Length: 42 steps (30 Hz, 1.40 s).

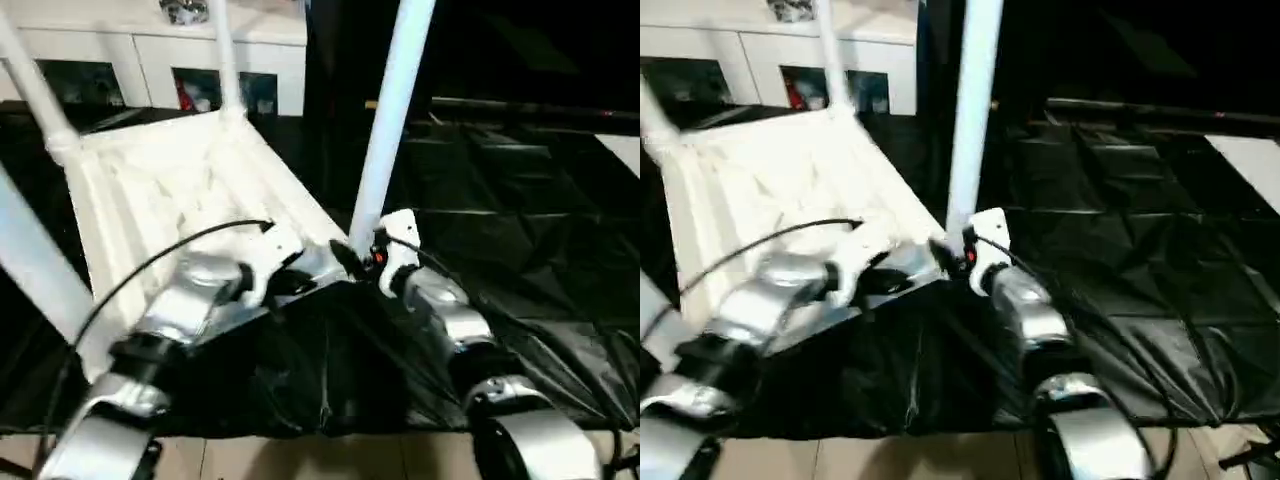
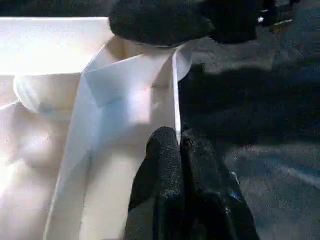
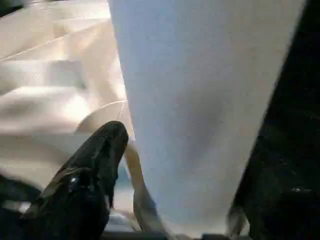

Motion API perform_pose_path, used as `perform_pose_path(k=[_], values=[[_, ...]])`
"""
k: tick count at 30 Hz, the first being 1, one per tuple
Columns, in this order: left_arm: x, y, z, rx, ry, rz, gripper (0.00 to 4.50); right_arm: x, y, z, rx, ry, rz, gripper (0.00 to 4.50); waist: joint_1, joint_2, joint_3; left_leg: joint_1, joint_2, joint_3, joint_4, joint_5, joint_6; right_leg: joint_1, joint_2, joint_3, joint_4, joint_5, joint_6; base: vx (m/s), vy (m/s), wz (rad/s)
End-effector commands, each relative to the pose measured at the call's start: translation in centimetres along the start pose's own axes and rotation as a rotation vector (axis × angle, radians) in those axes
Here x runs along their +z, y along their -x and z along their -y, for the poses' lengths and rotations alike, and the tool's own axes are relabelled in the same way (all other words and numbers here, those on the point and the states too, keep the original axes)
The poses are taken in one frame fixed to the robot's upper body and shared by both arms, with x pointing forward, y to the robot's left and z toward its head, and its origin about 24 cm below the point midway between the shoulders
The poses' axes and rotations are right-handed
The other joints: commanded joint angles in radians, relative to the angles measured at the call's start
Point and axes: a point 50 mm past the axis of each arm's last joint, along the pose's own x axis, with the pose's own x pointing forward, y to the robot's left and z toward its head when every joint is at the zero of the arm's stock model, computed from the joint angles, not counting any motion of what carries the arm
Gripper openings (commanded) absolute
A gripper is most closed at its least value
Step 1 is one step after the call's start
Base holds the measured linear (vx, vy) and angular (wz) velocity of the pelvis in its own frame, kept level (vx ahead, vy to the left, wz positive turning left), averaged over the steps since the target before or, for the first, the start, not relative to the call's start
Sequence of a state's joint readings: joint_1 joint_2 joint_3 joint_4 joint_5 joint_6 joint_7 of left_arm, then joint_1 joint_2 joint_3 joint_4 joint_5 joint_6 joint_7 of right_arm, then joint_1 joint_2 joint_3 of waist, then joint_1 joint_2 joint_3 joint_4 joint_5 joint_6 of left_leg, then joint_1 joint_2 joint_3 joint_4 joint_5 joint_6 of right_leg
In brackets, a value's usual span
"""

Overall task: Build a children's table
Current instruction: Rotate leg to tighten

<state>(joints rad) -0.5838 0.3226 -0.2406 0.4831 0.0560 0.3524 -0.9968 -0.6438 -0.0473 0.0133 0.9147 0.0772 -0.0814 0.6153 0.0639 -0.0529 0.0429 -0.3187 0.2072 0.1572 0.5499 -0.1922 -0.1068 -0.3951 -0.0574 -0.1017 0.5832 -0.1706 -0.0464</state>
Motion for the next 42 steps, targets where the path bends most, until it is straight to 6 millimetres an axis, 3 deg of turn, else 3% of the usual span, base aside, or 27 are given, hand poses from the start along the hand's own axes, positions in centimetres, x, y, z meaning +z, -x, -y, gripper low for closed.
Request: perform_pose_path(k=[1, 3, 6, 8, 13, 17, 25, 30, 33, 34, 35, 36, 42], values=[[-0.4, -0.1, 0.7, -0.083, -0.004, -0.003, 0.0, -1.4, 0.3, -1.5, 0.183, 0.01, -0.061, 3.46, 0.011, 0.017, -0.052, -0.017, 0.027, 0.003, -0.056, -0.183, 0.058, 0.055, -0.09, 0.065, -0.064, -0.226, -0.182, 0.0, 0.0, 0.0], [-0.5, 0.5, 0.5, -0.101, -0.011, -0.004, 0.0, -1.1, 0.9, -1.2, 0.245, -0.017, -0.051, 3.46, 0.016, 0.016, -0.055, -0.019, 0.029, 0.005, -0.054, -0.143, 0.072, 0.057, -0.088, 0.065, -0.055, -0.165, -0.201, 0.0, 0.0, 0.0], [-0.7, 1.1, 0.3, -0.126, -0.026, -0.014, 0.0, -0.8, 1.7, -1.1, 0.355, -0.002, -0.058, 3.46, 0.026, 0.017, -0.055, -0.016, 0.032, 0.006, -0.052, -0.139, 0.082, 0.056, -0.088, 0.064, -0.052, -0.15, -0.206, 0.0, 0.0, 0.0], [-0.9, 1.9, 0.1, -0.155, -0.043, -0.03, 0.0, -0.8, 2.9, -1.1, 0.499, 0.031, -0.095, 3.21, 0.032, 0.016, -0.054, -0.015, 0.033, 0.007, -0.052, -0.139, 0.084, 0.057, -0.09, 0.063, -0.053, -0.16, -0.206, 0.0, 0.0, 0.0], [-1.0, 2.5, -0.4, -0.167, -0.062, -0.052, 0.0, -1.0, 4.0, -1.0, 0.604, 0.048, -0.154, 2.98, 0.047, 0.011, -0.051, -0.016, 0.034, 0.014, -0.049, -0.143, 0.075, 0.053, -0.091, 0.062, -0.057, -0.218, -0.186, 0.0, 0.0, 0.0], [-0.9, 2.7, -0.7, -0.163, -0.068, -0.059, 0.0, -1.1, 4.3, -1.0, 0.626, 0.054, -0.174, 2.71, 0.057, 0.01, -0.051, -0.015, 0.034, 0.013, -0.05, -0.143, 0.061, 0.05, -0.092, 0.062, -0.06, -0.263, -0.16, 0.0, 0.0, 0.0], [-0.9, 2.8, -1.1, -0.159, -0.073, -0.076, 0.0, -1.9, 4.1, -1.4, 0.613, 0.038, -0.208, 2.19, 0.06, 0.008, -0.054, -0.019, 0.031, 0.013, -0.046, -0.115, 0.059, 0.052, -0.09, 0.062, -0.053, -0.212, -0.167, 0.0, 0.0, 0.0], [-0.9, 2.6, -1.0, -0.132, -0.057, -0.071, 0.0, -2.6, 3.9, -1.5, 0.551, 0.043, -0.236, 2.07, 0.059, 0.007, -0.049, -0.016, 0.028, 0.01, -0.05, -0.163, 0.041, 0.049, -0.092, 0.062, -0.065, -0.338, -0.125, 0.0, 0.0, 0.0], [-0.8, 2.0, -1.0, -0.086, -0.038, -0.057, 0.0, -3.1, 3.3, -1.1, 0.395, 0.028, -0.241, 2.0, 0.053, 0.005, -0.043, -0.011, 0.028, 0.006, -0.056, -0.208, 0.026, 0.044, -0.094, 0.063, -0.075, -0.422, -0.105, 0.0, 0.0, 0.0], [-0.3, 0.8, -0.7, -0.026, -0.012, -0.032, 0.0, -3.7, 2.4, -0.7, 0.188, -0.048, -0.228, 2.0, 0.05, 0.002, -0.041, -0.009, 0.028, 0.005, -0.057, -0.218, 0.02, 0.042, -0.096, 0.062, -0.079, -0.452, -0.097, 0.0, 0.0, 0.0], [-0.2, 0.6, -0.6, -0.017, -0.009, -0.028, 0.0, -3.8, 2.3, -0.7, 0.162, -0.061, -0.227, 1.99, 0.043, 0.003, -0.036, -0.004, 0.026, 0.002, -0.059, -0.26, 0.002, 0.036, -0.096, 0.059, -0.088, -0.531, -0.078, 0.0, 0.0, 0.0], [0.0, 0.2, -0.4, -0.001, -0.001, -0.021, 0.0, -4.1, 2.1, -0.7, 0.111, -0.087, -0.225, 1.96, 0.039, 0.001, -0.038, -0.002, 0.023, -0.002, -0.058, -0.284, -0.006, 0.04, -0.1, 0.054, -0.096, -0.596, -0.048, 0.0, 0.0, 0.0], [2.1, -3.8, 1.5, 0.054, 0.03, 0.014, 0.0, -4.8, -0.5, -2.3, -0.146, -0.209, -0.239, 1.95, 0.015, 0.004, -0.04, 0.003, 0.022, -0.009, -0.059, -0.36, 0.003, 0.031, -0.095, 0.046, -0.109, -0.605, -0.035, 0.0, 0.0, 0.0]])
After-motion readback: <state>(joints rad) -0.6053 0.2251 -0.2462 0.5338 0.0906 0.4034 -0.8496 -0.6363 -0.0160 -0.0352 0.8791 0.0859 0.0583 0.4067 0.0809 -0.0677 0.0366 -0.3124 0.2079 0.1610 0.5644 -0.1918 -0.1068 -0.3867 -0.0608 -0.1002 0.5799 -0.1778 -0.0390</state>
